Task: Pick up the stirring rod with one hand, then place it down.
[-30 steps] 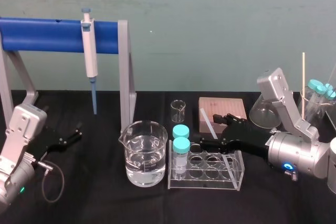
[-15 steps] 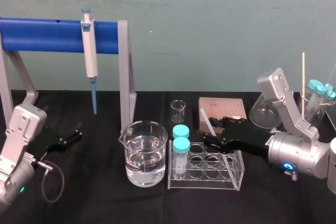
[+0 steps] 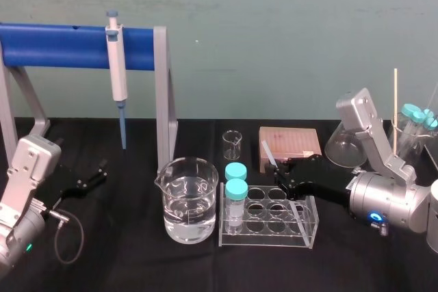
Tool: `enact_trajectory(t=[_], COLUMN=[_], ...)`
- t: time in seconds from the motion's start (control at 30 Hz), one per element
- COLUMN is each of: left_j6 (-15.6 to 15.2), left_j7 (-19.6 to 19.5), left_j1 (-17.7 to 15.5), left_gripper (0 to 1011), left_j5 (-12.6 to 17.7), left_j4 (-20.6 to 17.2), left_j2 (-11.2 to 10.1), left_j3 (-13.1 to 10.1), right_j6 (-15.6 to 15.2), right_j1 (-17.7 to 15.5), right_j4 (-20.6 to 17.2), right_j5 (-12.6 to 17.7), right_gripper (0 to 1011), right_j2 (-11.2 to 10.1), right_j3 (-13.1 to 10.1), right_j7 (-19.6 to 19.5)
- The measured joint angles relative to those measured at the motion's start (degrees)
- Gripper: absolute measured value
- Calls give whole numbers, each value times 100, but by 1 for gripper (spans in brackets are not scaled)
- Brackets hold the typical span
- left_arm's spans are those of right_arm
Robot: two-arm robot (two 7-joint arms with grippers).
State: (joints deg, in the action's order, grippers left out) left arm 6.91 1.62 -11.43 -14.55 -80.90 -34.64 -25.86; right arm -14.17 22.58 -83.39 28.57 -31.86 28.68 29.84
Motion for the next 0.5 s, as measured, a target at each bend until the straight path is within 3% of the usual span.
enact_trajectory(t=[0.07, 0.3, 0.5], left_j6=[0, 0, 0], left_j7=[0, 0, 0], left_j1=[0, 0, 0], left_gripper=[1000, 1000, 1000], left_j5=[0, 0, 0], left_j4=[0, 0, 0], left_j2=[0, 0, 0], left_j3=[0, 0, 0], right_j6=[0, 56, 553], right_j1=[0, -32, -266], right_j4=[0, 0, -65], right_j5=[0, 15, 17], right_gripper=[72, 72, 72], right_j2=[0, 9, 55], right_j3=[0, -25, -195], right_j7=[-1, -4, -113])
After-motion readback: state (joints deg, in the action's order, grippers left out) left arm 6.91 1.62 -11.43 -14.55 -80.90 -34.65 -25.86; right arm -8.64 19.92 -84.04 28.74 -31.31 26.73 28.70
